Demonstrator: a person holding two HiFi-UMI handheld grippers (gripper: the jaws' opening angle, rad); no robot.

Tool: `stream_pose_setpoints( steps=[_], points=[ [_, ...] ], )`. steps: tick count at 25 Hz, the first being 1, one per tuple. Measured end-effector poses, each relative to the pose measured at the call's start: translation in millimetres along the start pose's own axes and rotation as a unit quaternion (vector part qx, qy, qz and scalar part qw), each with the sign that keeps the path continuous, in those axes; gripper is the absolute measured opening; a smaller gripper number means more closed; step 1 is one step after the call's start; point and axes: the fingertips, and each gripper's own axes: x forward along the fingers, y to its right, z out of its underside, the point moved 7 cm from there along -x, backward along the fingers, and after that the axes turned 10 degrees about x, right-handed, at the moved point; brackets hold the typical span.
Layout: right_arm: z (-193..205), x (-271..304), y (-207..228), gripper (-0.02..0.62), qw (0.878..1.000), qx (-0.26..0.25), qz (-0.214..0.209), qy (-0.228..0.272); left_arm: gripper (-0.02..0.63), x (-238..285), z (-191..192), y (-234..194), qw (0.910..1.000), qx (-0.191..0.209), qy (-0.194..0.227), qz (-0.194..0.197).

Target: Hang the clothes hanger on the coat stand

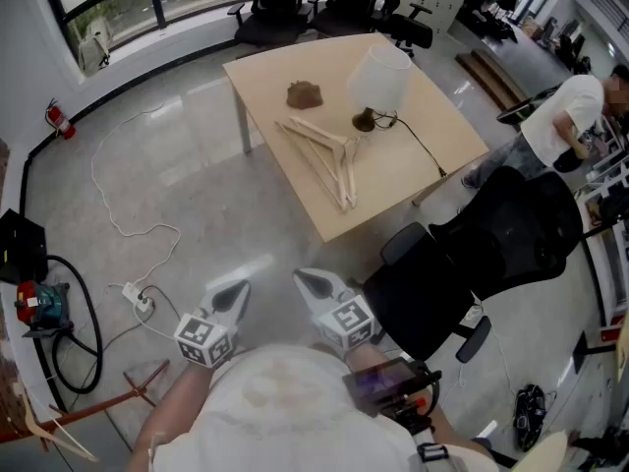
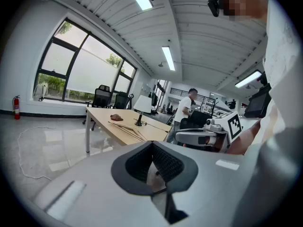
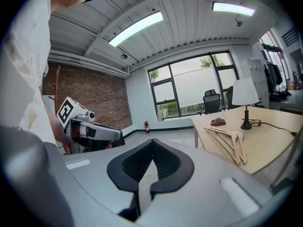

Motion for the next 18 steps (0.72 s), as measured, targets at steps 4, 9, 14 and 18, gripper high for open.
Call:
stream_pose_setpoints(
  steps=[4, 9, 14, 18],
  points=[
    [4, -1, -2, 0.012, 1.0, 0.009, -0.013, -0.002, 0.002, -11, 4, 4, 0.9996, -0.007, -0.014, -0.022],
    [6, -12, 8, 0.014, 0.999, 0.028, 0.008, 0.038, 0.002, -11, 9, 9, 0.9994, -0.014, -0.02, -0.022],
    [8, -11, 11, 0.014, 0.999, 0.034, 0.016, 0.039, 0.002, -10, 7, 7, 0.9996, -0.009, -0.018, -0.021],
    [8, -13, 9, 0.014, 0.999, 0.034, 0.019, 0.031, 0.002, -13, 8, 10, 0.9995, -0.009, -0.019, -0.024]
  ],
)
